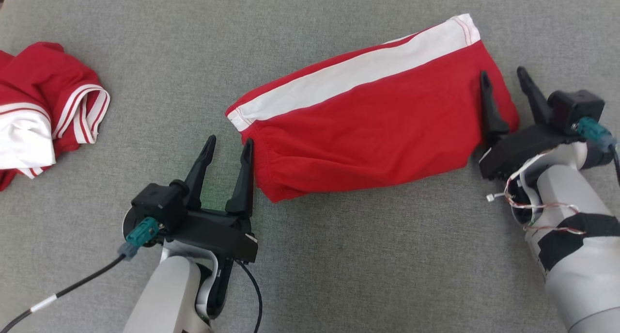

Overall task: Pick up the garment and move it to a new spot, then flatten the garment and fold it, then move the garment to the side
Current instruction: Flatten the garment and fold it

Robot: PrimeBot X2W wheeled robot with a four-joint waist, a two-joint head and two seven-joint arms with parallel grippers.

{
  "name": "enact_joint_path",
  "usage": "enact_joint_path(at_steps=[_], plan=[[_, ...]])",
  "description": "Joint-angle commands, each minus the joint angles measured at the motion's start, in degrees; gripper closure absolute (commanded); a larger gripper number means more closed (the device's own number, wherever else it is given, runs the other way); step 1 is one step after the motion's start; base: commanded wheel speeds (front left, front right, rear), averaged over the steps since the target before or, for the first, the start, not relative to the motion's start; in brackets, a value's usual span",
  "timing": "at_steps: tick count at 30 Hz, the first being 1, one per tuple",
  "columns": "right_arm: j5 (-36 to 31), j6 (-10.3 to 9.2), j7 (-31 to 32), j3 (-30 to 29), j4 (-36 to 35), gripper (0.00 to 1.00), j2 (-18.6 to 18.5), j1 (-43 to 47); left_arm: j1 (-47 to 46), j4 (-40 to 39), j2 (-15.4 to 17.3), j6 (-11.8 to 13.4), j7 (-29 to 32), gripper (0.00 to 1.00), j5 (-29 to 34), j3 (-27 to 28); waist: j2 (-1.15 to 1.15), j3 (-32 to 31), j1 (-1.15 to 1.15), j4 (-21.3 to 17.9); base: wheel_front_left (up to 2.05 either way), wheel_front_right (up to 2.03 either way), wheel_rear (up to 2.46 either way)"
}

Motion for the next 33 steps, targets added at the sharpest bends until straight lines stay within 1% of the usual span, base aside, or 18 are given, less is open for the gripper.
enact_joint_path(at_steps=[1, 4, 8, 10, 11, 12, 15, 19, 25, 28, 33], plan=[[0.7, -0.14, 0.0, 1.0, 1.2, 0.0, 0.1, 2.2, 1.2, -0.3, 0.0, 0.1, -0.2, 0.0, 0.5, 0.0, 0.01, -0.3, 0.01, -0.1, 0.0, 0.0, 0.0], [2.1, -0.14, 0.4, 3.3, 4.1, 0.0, 0.8, 3.1, 1.7, -0.8, 0.0, 0.1, -0.2, 0.0, 0.9, 0.0, 0.01, -0.7, 0.01, -0.1, 0.0, 0.0, 0.0], [4.1, -0.14, 2.6, 6.6, 7.9, 0.0, 2.0, 2.8, 2.2, -1.1, 0.1, 0.1, -0.2, 0.0, 1.0, 0.0, 0.01, -1.2, 0.01, 0.1, 0.0, 0.0, 0.0], [5.2, -0.13, 4.4, 8.1, 9.7, 0.63, 2.4, 2.8, 2.5, -1.2, 0.0, 0.1, -0.2, 0.0, 1.2, 0.0, 0.01, -1.6, 0.01, 0.3, 0.0, 0.0, 0.0], [5.5, -0.13, 5.1, 8.8, 10.4, 0.96, 2.6, 2.8, 2.8, -1.1, 0.0, 0.1, -0.2, 0.0, 1.4, 0.3, 0.01, -1.8, 0.01, 0.3, 0.0, 0.0, 0.0], [5.8, -0.12, 5.3, 9.4, 10.9, 1.0, 2.7, 2.6, 3.1, -0.9, 0.0, 0.1, -0.2, 0.0, 1.6, 0.3, 0.01, -2.1, 0.01, 0.4, 0.0, 0.0, 0.0], [7.2, -0.13, 5.1, 10.5, 12.1, 1.0, 2.8, 1.9, 3.7, -0.3, 0.1, 0.1, -0.2, 0.0, 1.9, 0.7, 0.01, -3.0, 0.01, 0.3, 0.0, 0.0, 0.0], [8.7, -0.13, 2.8, 10.6, 13.0, 1.0, 3.0, 1.8, 5.0, 0.6, 0.0, 0.1, -0.2, 0.0, 2.4, 1.4, 0.01, -4.9, 0.01, -0.3, 0.0, 0.0, 0.0], [12.2, -0.13, 0.4, 7.5, 13.3, 1.0, 3.7, 3.8, 8.1, 1.4, 0.1, 0.1, -0.2, 0.0, 3.7, 3.0, 0.01, -8.8, 0.01, -2.5, 0.0, 0.0, 0.0], [13.4, -0.13, 0.1, 6.7, 12.2, 1.0, 4.3, 5.9, 9.8, 1.9, 0.1, 0.1, -0.2, 0.0, 5.1, 3.0, 0.01, -10.7, 0.01, -4.2, 0.0, 0.0, 0.0], [14.1, -0.13, 0.0, 5.0, 8.9, 1.0, 4.6, 9.0, 12.6, 2.1, 0.1, 0.1, -0.2, 0.0, 6.3, 4.7, 0.01, -13.2, 0.01, -7.0, 0.0, 0.0, 0.0]])
